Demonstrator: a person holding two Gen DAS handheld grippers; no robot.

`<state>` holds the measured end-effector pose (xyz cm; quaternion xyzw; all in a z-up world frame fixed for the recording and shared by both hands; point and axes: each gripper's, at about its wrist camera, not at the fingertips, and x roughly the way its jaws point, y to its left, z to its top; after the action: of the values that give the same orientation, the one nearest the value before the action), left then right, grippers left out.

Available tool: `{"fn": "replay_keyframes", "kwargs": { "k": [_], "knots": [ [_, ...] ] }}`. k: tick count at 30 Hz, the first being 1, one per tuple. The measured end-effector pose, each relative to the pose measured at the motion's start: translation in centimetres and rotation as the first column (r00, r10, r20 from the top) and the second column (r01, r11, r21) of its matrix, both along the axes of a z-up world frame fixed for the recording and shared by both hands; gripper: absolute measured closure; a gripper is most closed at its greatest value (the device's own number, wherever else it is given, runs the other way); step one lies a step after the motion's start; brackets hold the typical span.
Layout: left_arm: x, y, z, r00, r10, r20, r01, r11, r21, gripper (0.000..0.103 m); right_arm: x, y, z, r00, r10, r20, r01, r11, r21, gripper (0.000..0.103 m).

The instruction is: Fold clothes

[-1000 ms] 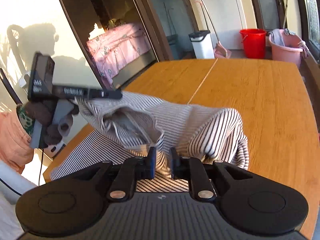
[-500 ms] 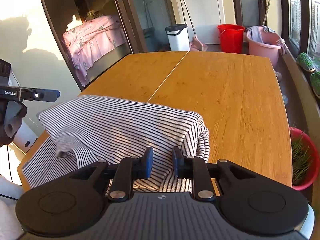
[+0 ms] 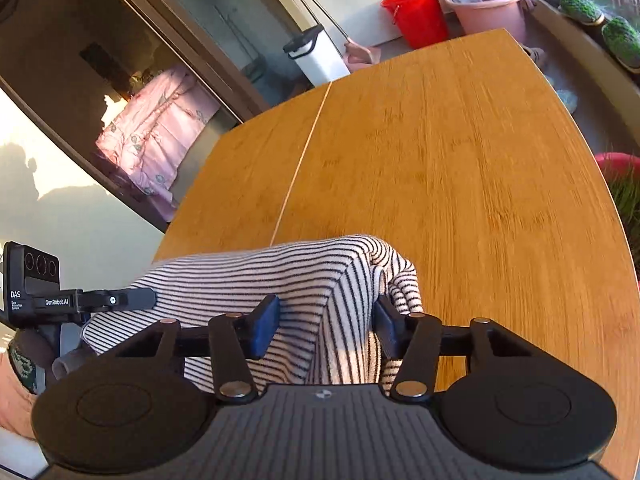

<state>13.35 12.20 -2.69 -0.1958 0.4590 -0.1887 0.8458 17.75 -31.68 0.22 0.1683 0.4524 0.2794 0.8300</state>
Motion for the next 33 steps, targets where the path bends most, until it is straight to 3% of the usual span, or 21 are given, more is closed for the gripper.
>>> {"fn": "replay_keyframes", "kwargs": {
  "k": [1, 3, 7, 11, 17, 20, 22, 24, 26, 28, 31, 33],
  "knots": [
    [0.9, 0.1, 0.2, 1.0, 0.002, 0.012, -0.002, 1.0, 0.013, 0.027, 1.0, 0.3, 0.1, 1.0, -0.007, 0.003, 0.006, 1.0, 0.009, 0.072],
    [2.9, 0.5, 0.9, 0.999, 0.021, 0.043, -0.021, 1.0, 0.008, 0.035, 3.1, 0.9, 0.9, 0.999, -0.031, 0.042, 0.031, 1.0, 0.002, 0.077],
    [4.5, 0.6, 3.5, 0.985, 0.042, 0.169, -0.044, 0.999, 0.003, 0.04, 6.1, 1.7, 3.3, 0.985, -0.072, 0.157, 0.074, 0.997, -0.003, 0.078],
    [4.0, 0.1, 5.3, 0.97, 0.027, 0.24, -0.03, 0.999, 0.009, 0.041, 5.7, 1.3, 5.5, 0.969, -0.065, 0.239, 0.057, 0.998, 0.04, 0.078],
    [0.8, 0.3, 3.1, 0.986, 0.022, 0.168, -0.025, 1.0, 0.014, 0.042, 1.9, 0.3, 4.3, 0.976, -0.01, 0.219, 0.007, 1.0, 0.015, 0.078],
    [-0.1, 0.8, 0.9, 0.994, 0.053, 0.098, -0.06, 0.996, 0.063, 0.044, 0.4, 0.5, 1.8, 0.978, -0.009, 0.207, 0.024, 0.997, -0.072, 0.075],
    [-0.1, 1.4, 0.3, 0.993, 0.084, 0.078, -0.089, 0.994, 0.059, 0.039, 0.1, 0.6, 0.1, 0.981, -0.032, 0.193, 0.06, 0.988, -0.139, 0.07],
    [-0.4, 1.7, 1.0, 0.99, 0.1, 0.103, -0.108, 0.992, 0.073, 0.039, -0.1, 0.4, -0.2, 0.98, -0.046, 0.195, 0.073, 0.988, -0.134, 0.069],
    [-1.0, 1.6, 2.6, 0.985, 0.069, 0.159, -0.085, 0.992, 0.097, 0.03, -0.4, 0.1, 0.8, 0.973, -0.042, 0.229, 0.074, 0.989, -0.13, 0.067],
    [-1.4, 1.2, 3.4, 0.984, 0.018, 0.175, -0.03, 0.997, 0.066, 0.013, -0.8, 0.0, 1.4, 0.967, -0.034, 0.253, 0.069, 0.989, -0.129, 0.063],
    [-1.3, 0.1, 2.2, 0.991, -0.022, 0.135, 0.014, 0.998, 0.059, 0.012, -1.1, 0.0, 0.9, 0.97, -0.023, 0.242, 0.054, 0.991, -0.125, 0.051],
    [-1.1, -0.5, 0.9, 0.995, -0.02, 0.093, 0.014, 0.998, 0.066, 0.013, -1.3, 0.1, 0.5, 0.972, -0.015, 0.234, 0.044, 0.992, -0.122, 0.05]
  ]
}}
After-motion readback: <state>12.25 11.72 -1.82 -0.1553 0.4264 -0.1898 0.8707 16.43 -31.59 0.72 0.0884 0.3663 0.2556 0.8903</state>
